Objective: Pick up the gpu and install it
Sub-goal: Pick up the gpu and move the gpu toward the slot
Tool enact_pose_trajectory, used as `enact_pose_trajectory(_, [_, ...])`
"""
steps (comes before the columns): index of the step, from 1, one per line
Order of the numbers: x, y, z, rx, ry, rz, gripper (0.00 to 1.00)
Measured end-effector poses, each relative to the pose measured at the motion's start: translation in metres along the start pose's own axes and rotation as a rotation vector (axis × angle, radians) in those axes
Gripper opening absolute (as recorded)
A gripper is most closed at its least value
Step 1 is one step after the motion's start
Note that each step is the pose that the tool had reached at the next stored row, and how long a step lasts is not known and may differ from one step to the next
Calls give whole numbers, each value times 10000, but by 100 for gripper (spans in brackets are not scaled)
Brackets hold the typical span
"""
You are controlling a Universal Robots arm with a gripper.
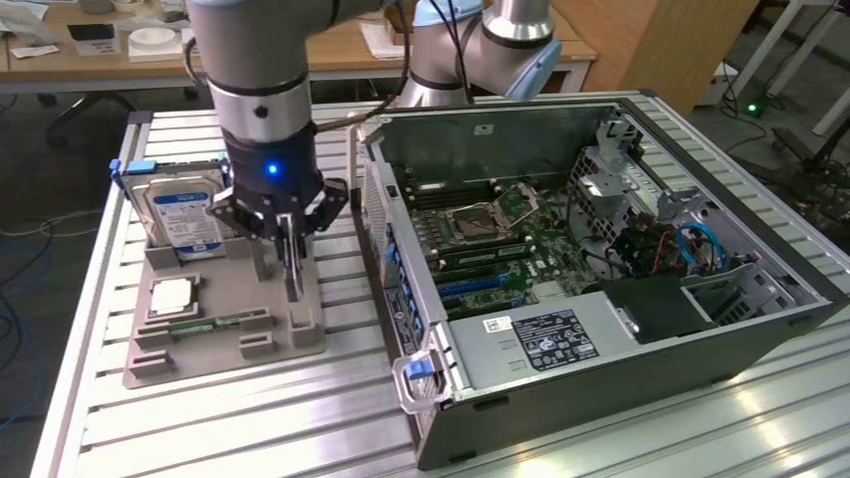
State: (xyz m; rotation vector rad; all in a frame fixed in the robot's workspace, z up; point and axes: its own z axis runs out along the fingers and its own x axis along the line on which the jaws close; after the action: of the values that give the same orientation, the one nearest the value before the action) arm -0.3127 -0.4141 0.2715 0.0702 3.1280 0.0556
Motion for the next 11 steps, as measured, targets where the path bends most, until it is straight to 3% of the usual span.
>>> enact_pose_trajectory(11, [-6, 18, -500, 0, 1, 0, 28])
